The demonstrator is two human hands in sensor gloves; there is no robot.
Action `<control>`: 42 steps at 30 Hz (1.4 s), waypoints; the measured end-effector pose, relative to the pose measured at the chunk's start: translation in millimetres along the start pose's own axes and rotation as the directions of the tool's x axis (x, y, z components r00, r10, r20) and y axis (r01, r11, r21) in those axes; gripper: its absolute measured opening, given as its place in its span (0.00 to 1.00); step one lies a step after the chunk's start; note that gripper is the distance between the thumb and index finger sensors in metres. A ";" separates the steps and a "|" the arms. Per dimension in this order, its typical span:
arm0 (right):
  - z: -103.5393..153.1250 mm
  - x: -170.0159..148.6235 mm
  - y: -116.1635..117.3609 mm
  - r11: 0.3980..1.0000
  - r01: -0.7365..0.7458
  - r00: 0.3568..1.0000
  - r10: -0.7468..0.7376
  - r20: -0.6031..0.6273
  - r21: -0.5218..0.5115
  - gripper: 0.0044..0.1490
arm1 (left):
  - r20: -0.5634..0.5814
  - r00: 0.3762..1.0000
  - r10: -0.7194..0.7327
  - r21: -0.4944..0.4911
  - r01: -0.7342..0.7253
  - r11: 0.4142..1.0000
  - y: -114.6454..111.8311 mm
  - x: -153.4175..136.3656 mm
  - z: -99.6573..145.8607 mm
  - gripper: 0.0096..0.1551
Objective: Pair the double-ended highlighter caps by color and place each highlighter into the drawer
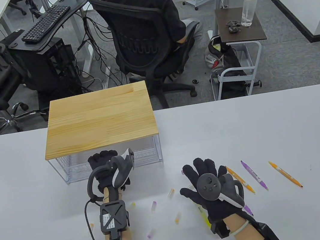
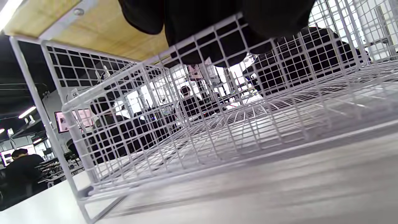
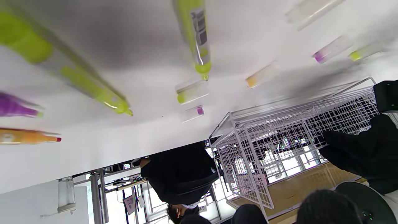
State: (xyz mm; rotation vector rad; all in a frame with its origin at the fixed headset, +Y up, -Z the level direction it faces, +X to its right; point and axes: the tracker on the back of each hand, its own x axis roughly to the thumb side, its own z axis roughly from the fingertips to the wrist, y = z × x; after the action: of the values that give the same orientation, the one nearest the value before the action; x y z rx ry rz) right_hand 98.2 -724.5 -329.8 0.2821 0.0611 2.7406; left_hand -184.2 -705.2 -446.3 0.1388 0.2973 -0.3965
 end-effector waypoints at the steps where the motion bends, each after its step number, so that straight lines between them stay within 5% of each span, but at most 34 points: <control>1: 0.0 -0.2 -0.2 1.000 0.000 1.000 0.000 0.000 -0.002 0.48 | 0.000 1.000 0.000 -0.001 0.000 1.000 0.5 -0.1 -0.2 0.19; 11: 1.6 2.7 -0.5 1.000 0.014 1.000 -0.014 0.019 -0.008 0.48 | 0.120 0.992 -0.044 0.001 0.045 0.999 10.3 -12.4 26.1 0.18; 22: 4.5 12.6 2.6 1.000 -0.012 0.999 0.013 0.052 -0.010 0.48 | 0.228 0.974 -0.005 -0.187 0.049 0.981 28.7 -34.6 77.9 0.21; 24: 4.4 13.4 3.3 1.000 -0.015 0.998 0.016 0.053 -0.008 0.48 | 0.226 0.974 0.023 -0.166 0.015 0.986 28.7 -37.0 84.8 0.26; 30: 3.7 12.0 4.8 0.999 -0.042 0.998 0.042 0.037 -0.004 0.48 | 0.318 0.934 0.161 0.109 -0.204 0.973 37.6 -49.7 140.7 0.35; 34: 2.7 5.7 3.3 0.998 -0.065 0.998 0.065 0.001 0.003 0.48 | 0.370 0.903 0.220 0.106 -0.276 0.955 27.2 -52.9 167.4 0.38; 42: 8.7 -26.0 -31.2 0.999 -0.035 0.992 0.030 -0.125 -0.036 0.48 | 0.368 0.900 0.232 0.064 -0.273 0.960 0.6 -63.0 179.4 0.40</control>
State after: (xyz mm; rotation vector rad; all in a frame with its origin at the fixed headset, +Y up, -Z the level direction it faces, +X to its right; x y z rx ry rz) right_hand 135.1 -705.5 -328.7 0.1023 0.0384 2.7860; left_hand -193.2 -716.1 -256.7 0.2121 -0.1060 -0.1731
